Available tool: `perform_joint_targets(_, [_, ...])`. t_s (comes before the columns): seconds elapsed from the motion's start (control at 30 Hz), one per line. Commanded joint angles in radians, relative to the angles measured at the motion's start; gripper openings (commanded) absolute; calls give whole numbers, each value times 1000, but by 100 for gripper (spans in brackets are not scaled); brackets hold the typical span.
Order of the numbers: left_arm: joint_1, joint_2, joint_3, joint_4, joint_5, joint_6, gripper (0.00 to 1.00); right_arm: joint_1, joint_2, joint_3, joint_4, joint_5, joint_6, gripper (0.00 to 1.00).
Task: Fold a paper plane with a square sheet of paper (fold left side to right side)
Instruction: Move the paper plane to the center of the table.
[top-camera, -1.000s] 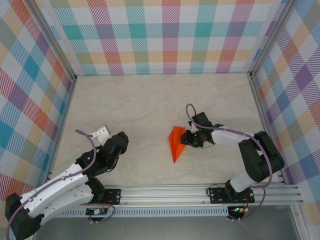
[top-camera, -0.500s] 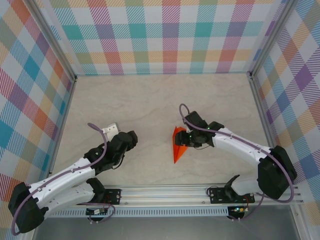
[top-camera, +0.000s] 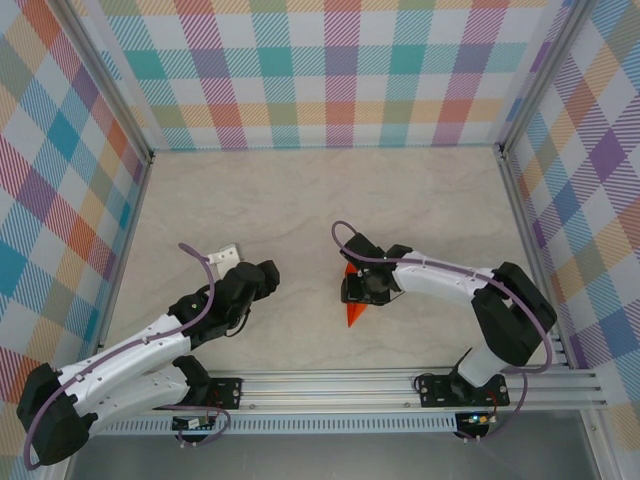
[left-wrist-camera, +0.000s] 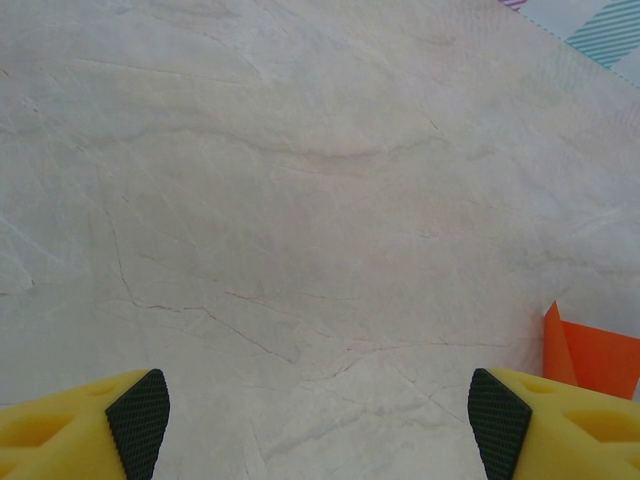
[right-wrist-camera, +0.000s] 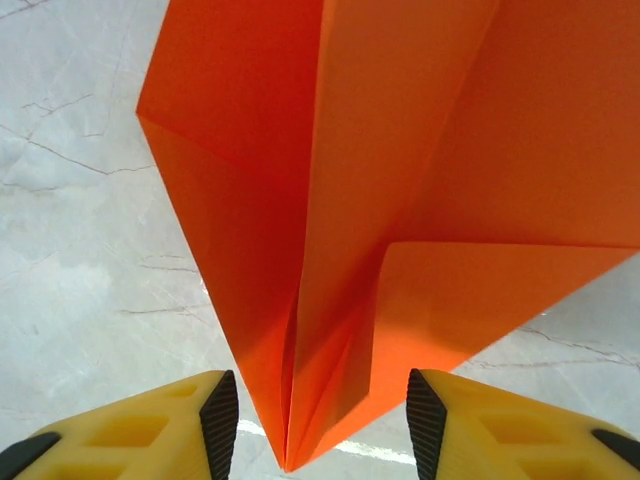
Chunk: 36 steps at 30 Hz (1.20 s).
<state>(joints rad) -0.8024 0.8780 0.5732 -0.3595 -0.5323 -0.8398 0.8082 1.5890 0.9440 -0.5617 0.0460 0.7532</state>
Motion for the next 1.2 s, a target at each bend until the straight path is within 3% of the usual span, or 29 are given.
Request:
perform_joint_targets(0.0, [11, -4, 29, 5, -4, 18, 81, 9, 31, 24, 6, 15, 17, 46])
perform_joint_targets(0.3, [10, -3, 36, -2, -6, 21, 81, 8, 78, 33, 21, 26, 6, 25])
perform_joint_targets(0.43, [11, -5, 40, -14, -7, 27, 81, -15, 76, 78, -3, 35, -44, 1])
perform_joint_targets(0.6, [11, -8, 59, 10, 56, 121, 84, -84, 122, 234, -111, 91, -182, 0])
perform_joint_targets(0.7, [11, 11, 103, 10, 130, 205, 100, -147, 188, 357, -162, 101, -247, 0])
perform_joint_targets(0.93, [10, 39, 127, 26, 214, 253, 100, -243, 413, 635, -246, 110, -324, 1])
perform_joint_targets(1.17, [10, 71, 153, 1, 230, 268, 100, -268, 632, 902, -383, 124, -383, 4])
